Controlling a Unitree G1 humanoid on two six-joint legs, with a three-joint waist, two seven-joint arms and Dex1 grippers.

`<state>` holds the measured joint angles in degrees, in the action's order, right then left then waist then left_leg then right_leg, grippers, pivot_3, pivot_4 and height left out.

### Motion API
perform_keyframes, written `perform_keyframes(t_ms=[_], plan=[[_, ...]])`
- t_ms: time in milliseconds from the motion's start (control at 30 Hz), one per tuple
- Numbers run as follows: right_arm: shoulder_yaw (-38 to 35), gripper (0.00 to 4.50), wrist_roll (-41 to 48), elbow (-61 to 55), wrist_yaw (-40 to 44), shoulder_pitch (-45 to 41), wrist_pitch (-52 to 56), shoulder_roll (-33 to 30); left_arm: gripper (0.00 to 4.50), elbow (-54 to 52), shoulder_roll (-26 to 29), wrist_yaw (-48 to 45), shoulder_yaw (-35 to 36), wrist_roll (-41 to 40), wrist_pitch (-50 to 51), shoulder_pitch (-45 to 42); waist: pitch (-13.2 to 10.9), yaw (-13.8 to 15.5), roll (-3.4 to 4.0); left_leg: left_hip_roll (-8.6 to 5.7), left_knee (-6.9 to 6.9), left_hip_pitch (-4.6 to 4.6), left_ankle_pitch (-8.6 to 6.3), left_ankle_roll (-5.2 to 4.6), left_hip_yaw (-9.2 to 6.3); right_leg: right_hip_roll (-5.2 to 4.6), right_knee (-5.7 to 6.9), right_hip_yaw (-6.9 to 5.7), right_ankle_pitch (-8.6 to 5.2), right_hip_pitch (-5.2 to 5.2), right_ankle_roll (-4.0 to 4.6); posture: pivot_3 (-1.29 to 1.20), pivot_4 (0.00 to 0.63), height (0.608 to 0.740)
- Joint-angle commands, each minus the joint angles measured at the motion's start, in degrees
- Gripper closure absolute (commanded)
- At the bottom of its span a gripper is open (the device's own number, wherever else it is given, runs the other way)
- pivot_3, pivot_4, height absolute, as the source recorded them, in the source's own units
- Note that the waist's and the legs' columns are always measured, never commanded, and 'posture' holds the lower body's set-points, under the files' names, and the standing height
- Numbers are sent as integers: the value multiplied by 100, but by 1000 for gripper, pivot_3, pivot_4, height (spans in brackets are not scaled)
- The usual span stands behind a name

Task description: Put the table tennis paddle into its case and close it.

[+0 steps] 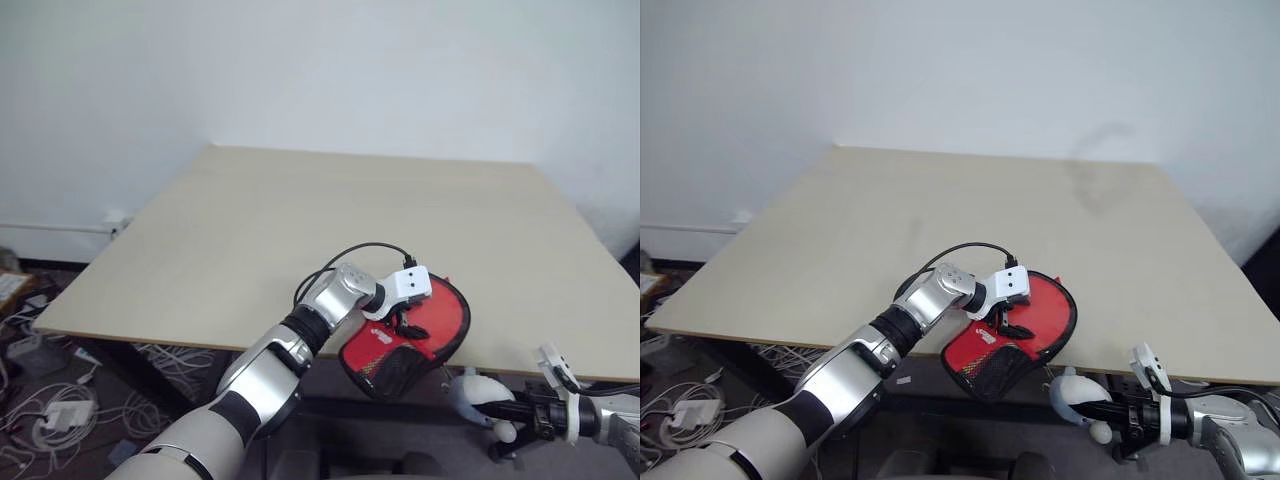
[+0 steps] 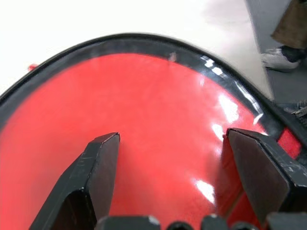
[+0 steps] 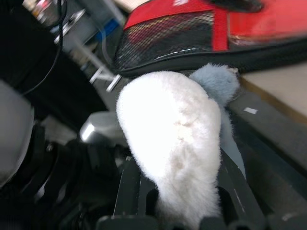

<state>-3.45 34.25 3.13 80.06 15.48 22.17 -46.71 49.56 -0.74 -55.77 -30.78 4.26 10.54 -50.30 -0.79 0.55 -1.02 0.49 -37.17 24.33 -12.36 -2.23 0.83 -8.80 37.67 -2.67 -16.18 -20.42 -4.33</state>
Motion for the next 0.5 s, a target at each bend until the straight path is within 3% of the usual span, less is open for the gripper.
perform_keyframes(t_ms=[33, 167, 267, 500], plan=[[368, 4070, -130, -356, 186, 44, 230, -89, 710, 584, 200, 240, -69, 435, 127, 115, 6, 1, 16, 2, 1, 6, 1, 0, -5, -8, -7, -33, 2, 10, 4, 0, 0, 716], [680, 4070, -3, -1016, -34, -167, 716, -26, 710, 620, 173, 267, 66, 411, 180, 132, 22, -5, 40, 0, -28, 16, 10, -27, -31, 21, -89, -46, 8, 52, -16, 0, 0, 716], [716, 4072, 139, -1385, -122, -214, 1013, -53, 710, 661, 184, 292, 156, 411, 204, 141, 26, 26, 26, -2, -73, 28, -10, -74, -34, 36, -101, -35, -15, 61, -83, 0, 0, 716], [601, 4091, 422, -2319, -22, 20, 1487, -477, 710, 580, 253, 238, 219, 452, 263, 245, 14, 32, 6, -6, -77, 26, -52, -105, -15, 36, -117, -20, -17, 66, -85, 0, 0, 716]])
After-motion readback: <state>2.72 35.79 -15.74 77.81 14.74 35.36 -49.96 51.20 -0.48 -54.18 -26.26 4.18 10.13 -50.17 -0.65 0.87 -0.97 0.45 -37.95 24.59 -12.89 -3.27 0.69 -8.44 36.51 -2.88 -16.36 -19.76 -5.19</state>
